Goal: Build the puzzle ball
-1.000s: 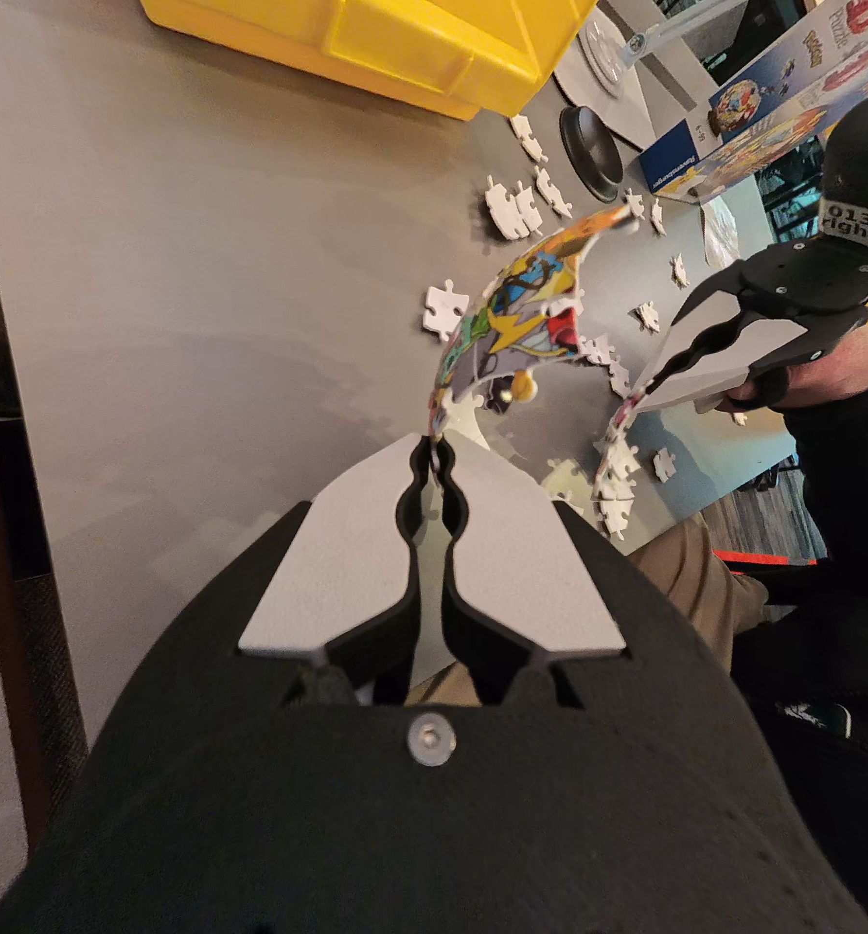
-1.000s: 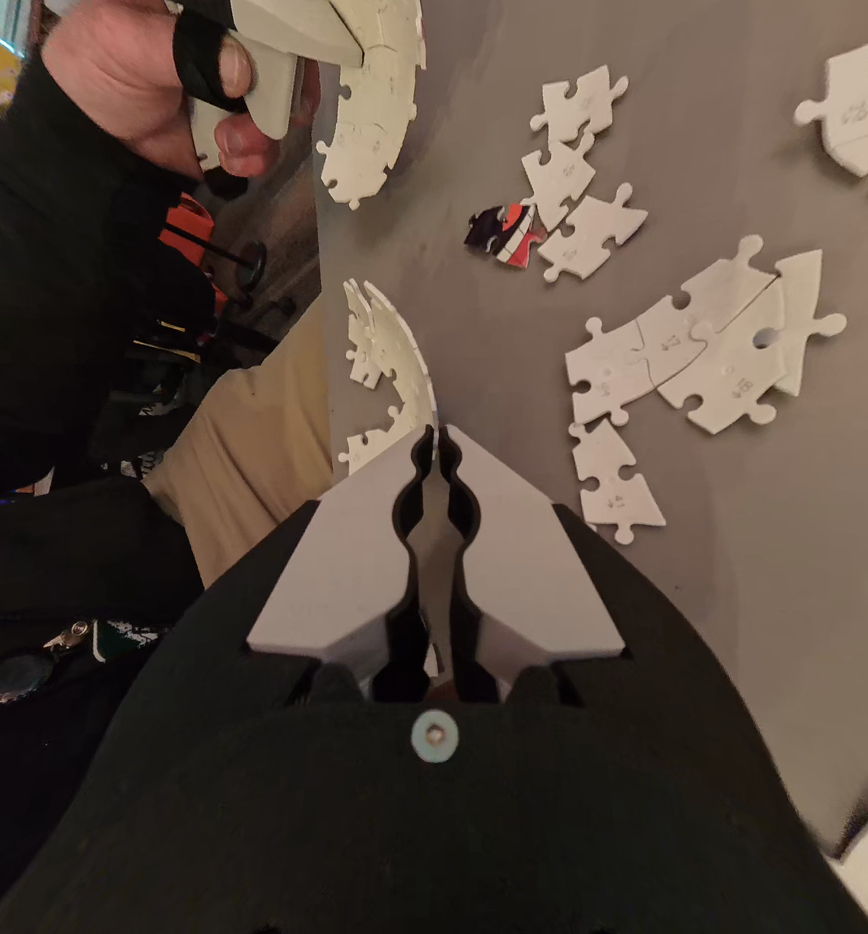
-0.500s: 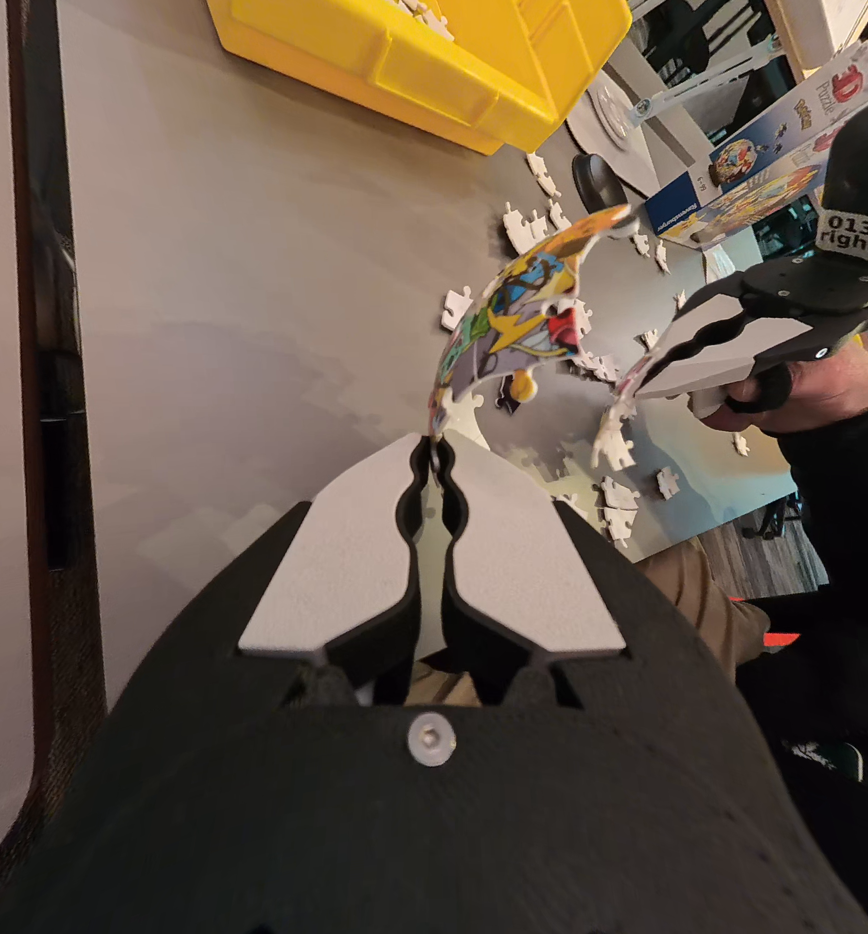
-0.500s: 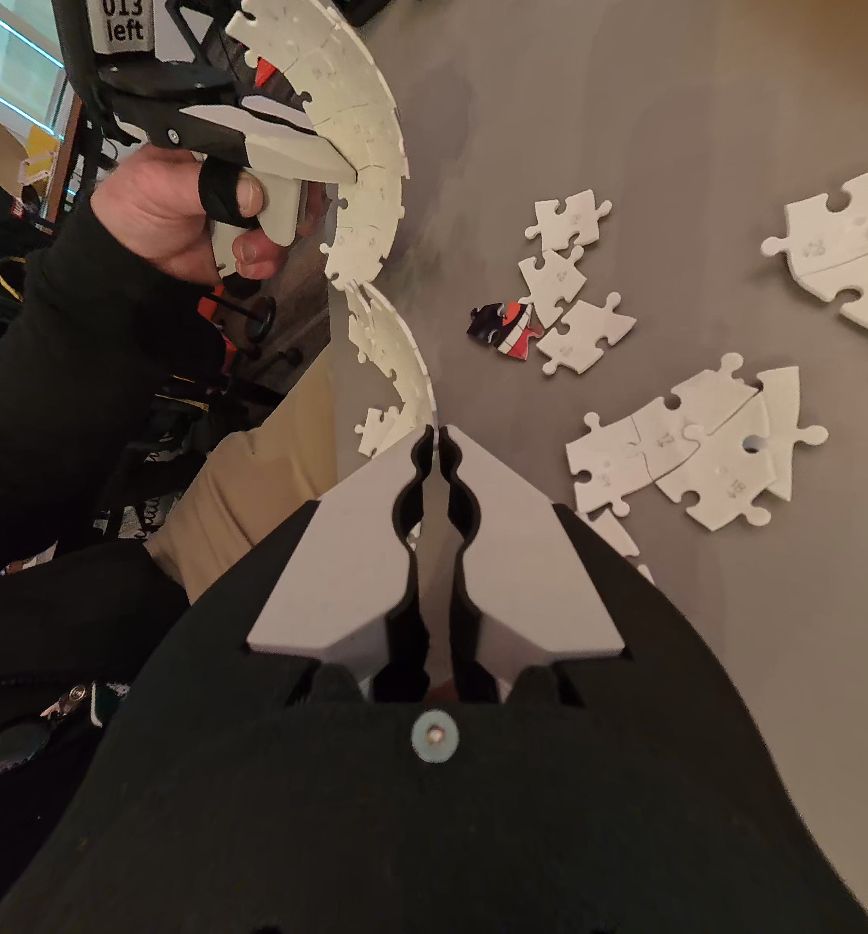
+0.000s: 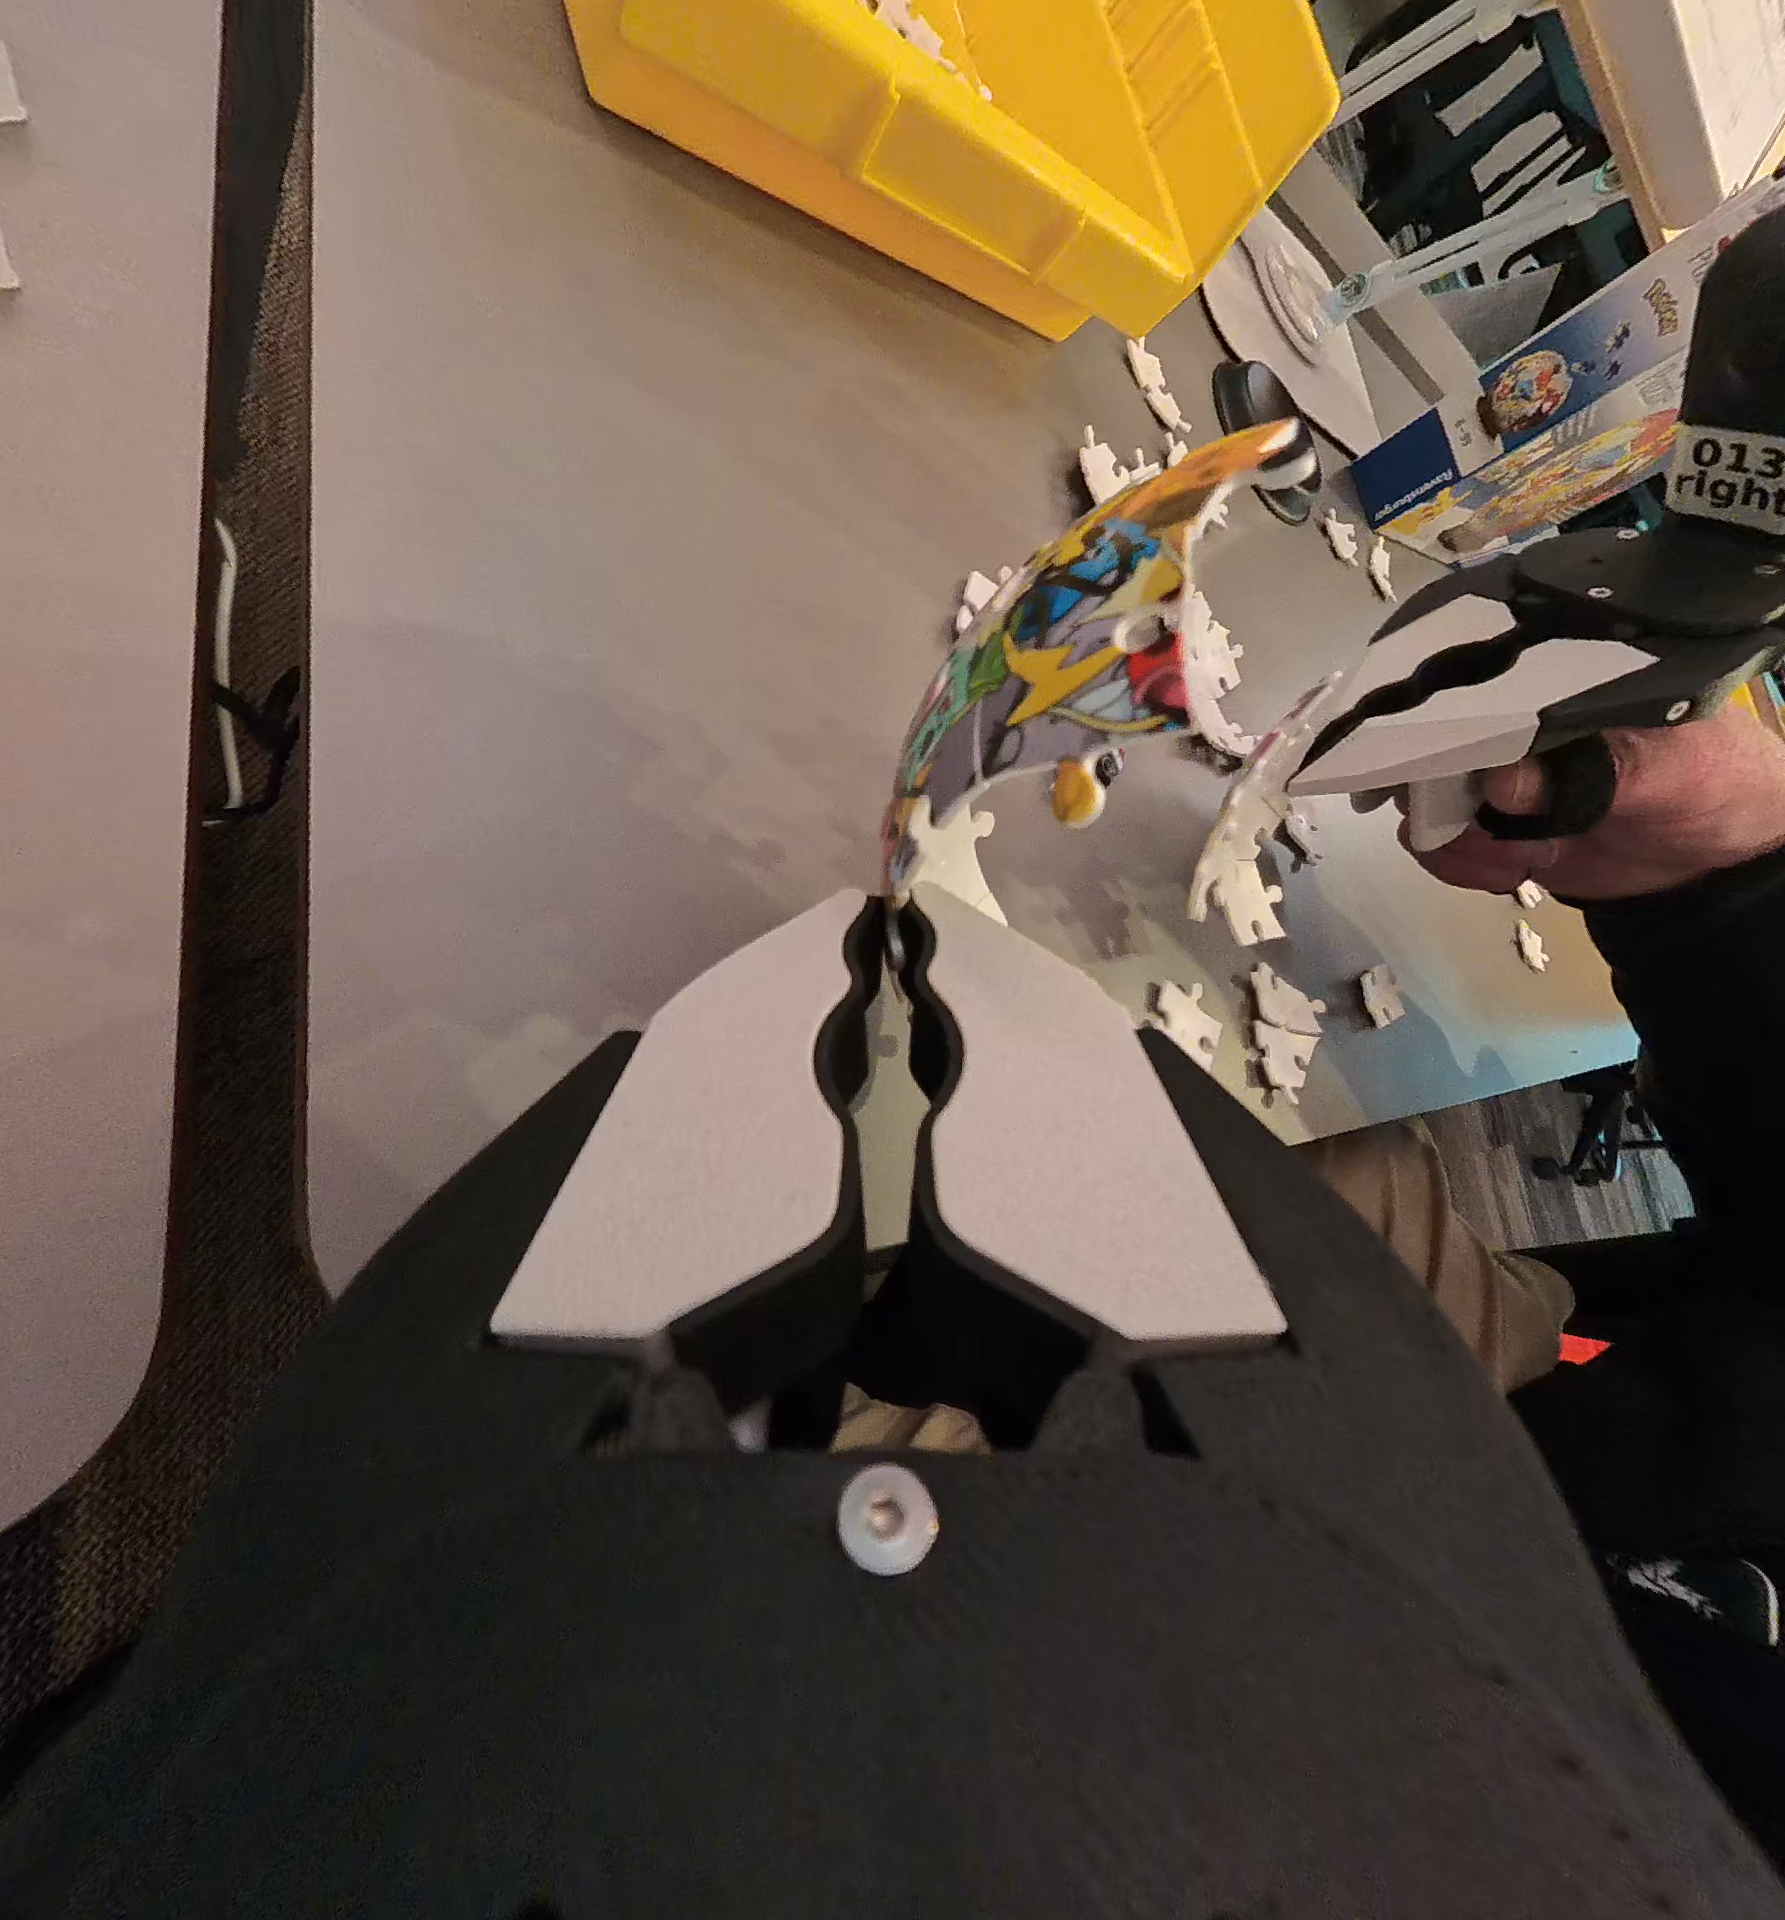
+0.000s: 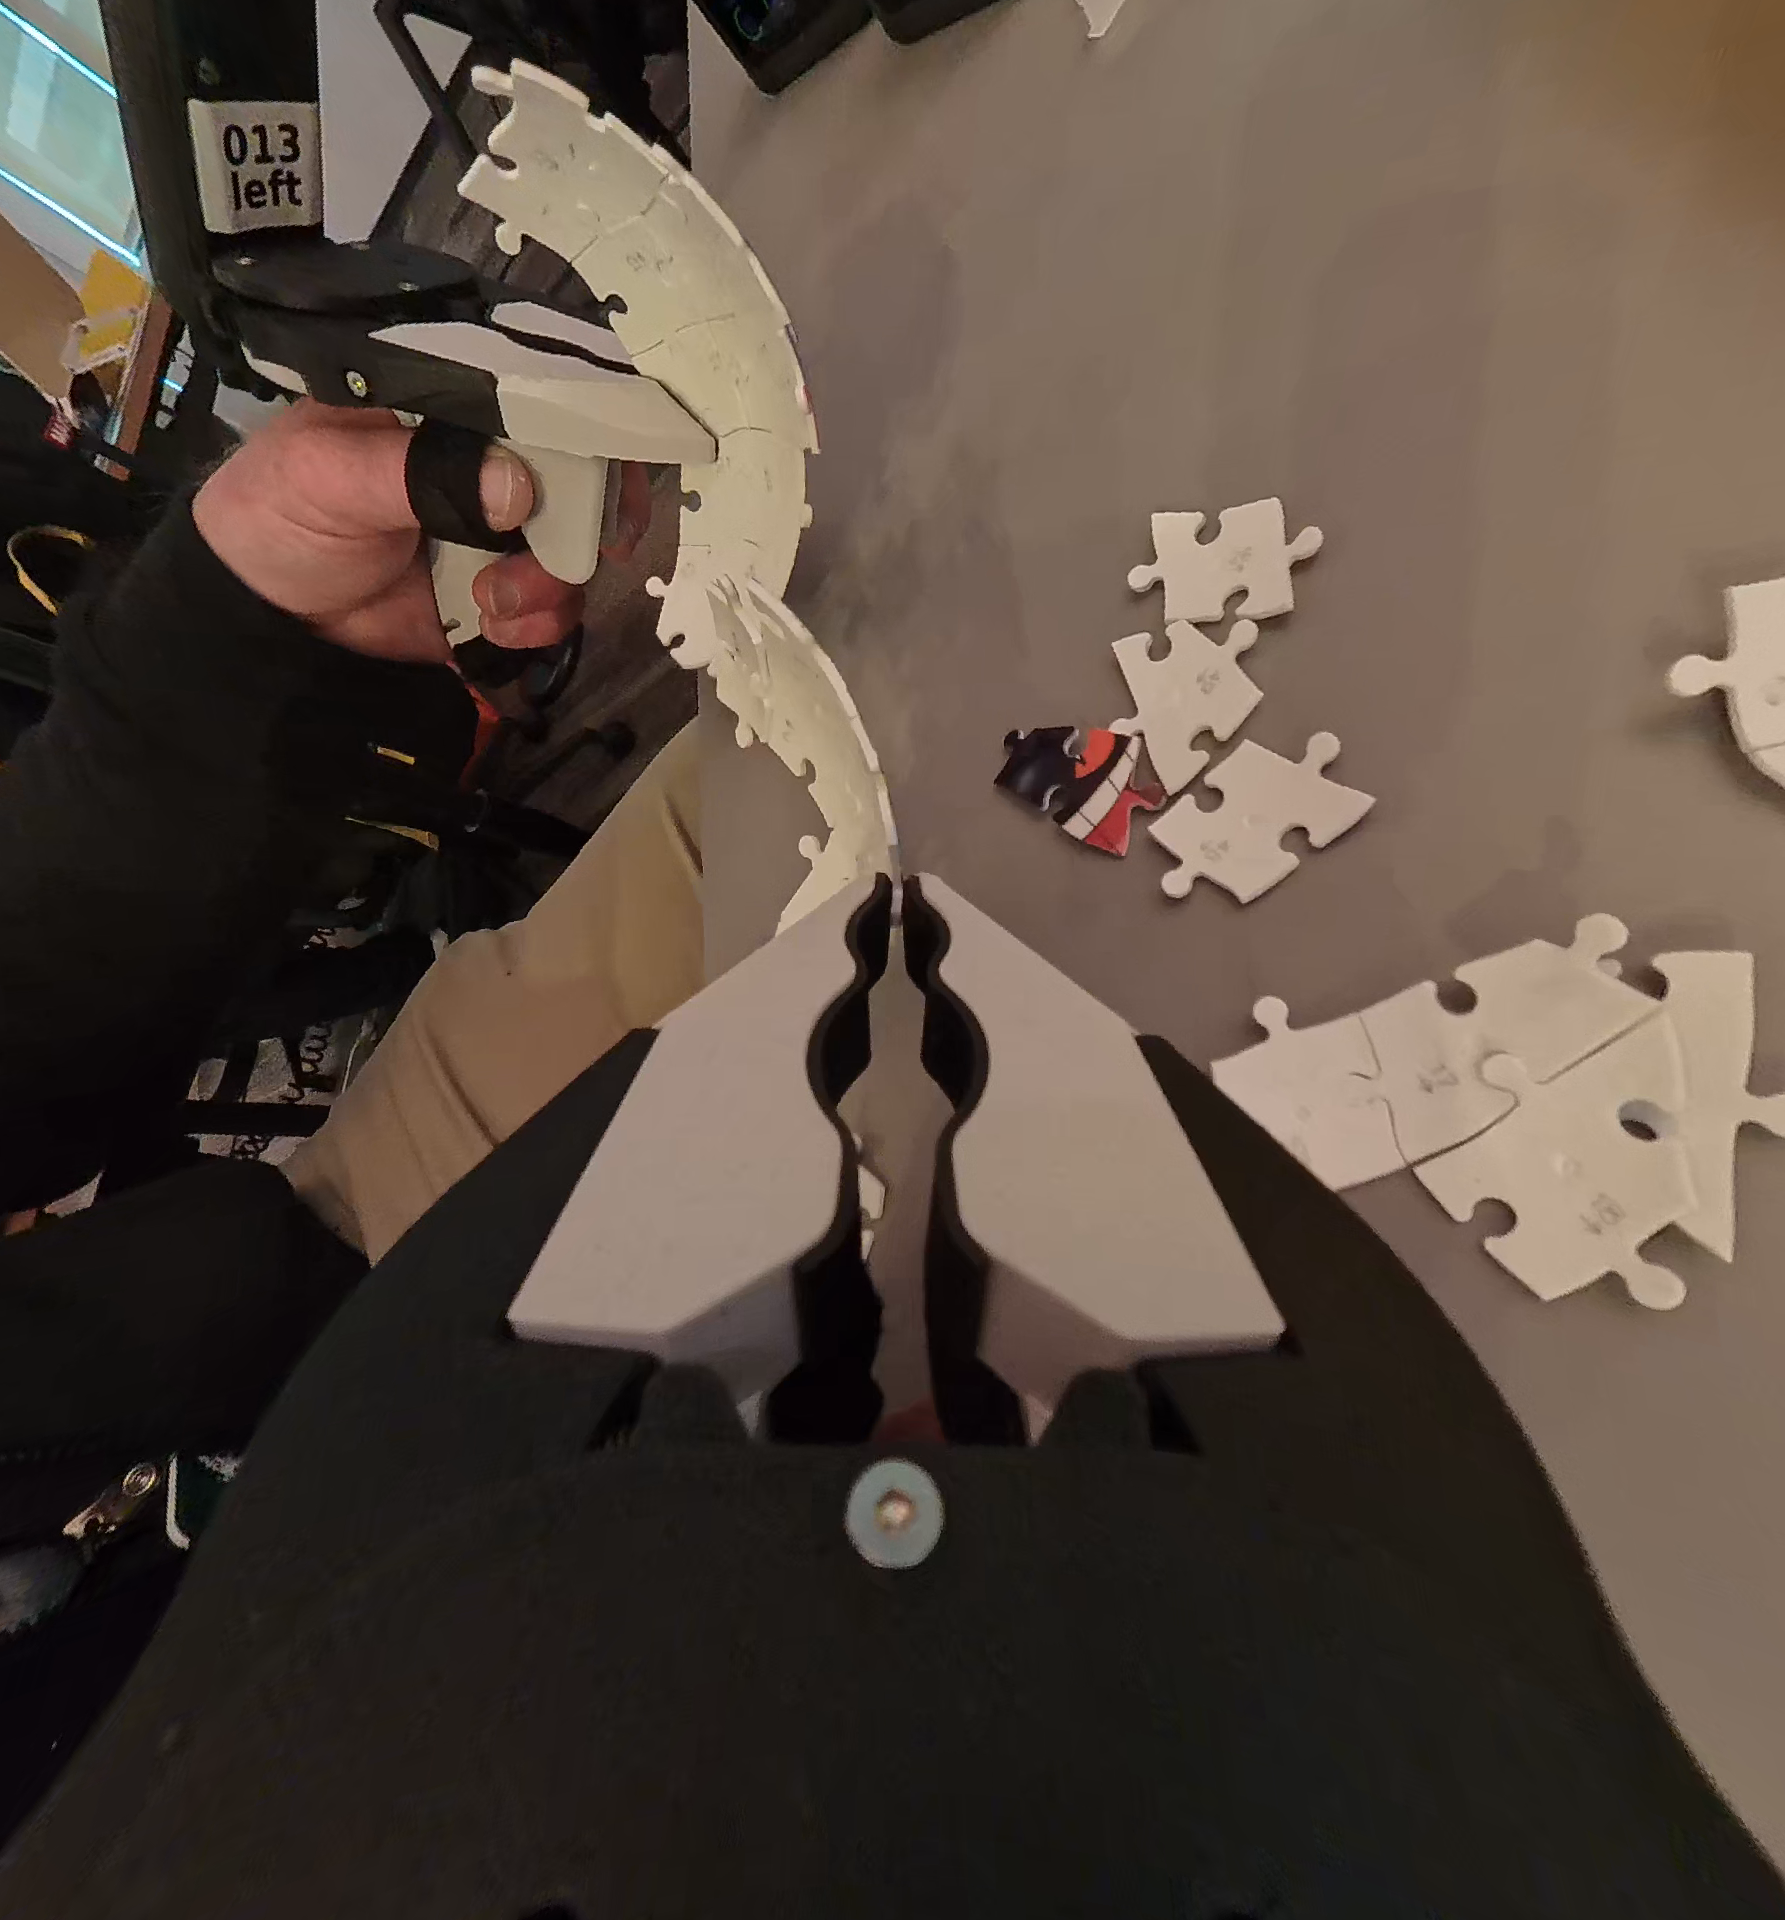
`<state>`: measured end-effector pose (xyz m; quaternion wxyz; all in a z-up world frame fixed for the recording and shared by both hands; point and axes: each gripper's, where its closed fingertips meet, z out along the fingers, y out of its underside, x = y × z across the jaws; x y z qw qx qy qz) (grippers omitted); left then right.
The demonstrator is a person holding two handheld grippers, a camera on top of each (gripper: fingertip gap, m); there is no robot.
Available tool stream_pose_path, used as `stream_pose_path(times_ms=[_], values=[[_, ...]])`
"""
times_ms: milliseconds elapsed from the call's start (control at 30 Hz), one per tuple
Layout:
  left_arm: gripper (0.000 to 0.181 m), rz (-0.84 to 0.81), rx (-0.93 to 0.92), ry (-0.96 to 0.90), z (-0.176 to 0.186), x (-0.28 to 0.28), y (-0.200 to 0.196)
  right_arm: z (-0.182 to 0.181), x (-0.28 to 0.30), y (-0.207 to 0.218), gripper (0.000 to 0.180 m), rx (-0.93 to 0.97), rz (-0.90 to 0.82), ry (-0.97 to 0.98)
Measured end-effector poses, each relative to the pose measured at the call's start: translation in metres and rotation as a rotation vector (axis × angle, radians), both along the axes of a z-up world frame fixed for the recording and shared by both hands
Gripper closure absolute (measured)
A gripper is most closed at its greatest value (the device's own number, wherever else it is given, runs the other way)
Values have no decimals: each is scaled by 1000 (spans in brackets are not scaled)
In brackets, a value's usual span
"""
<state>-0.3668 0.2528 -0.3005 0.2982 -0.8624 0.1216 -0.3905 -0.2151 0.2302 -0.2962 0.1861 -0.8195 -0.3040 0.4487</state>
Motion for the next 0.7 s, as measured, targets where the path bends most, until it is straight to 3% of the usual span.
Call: stream_pose_path(times_ms=[700], values=[[178, 101, -34, -1, -14, -19, -8, -15, -27, 6, 180, 7, 2, -55]])
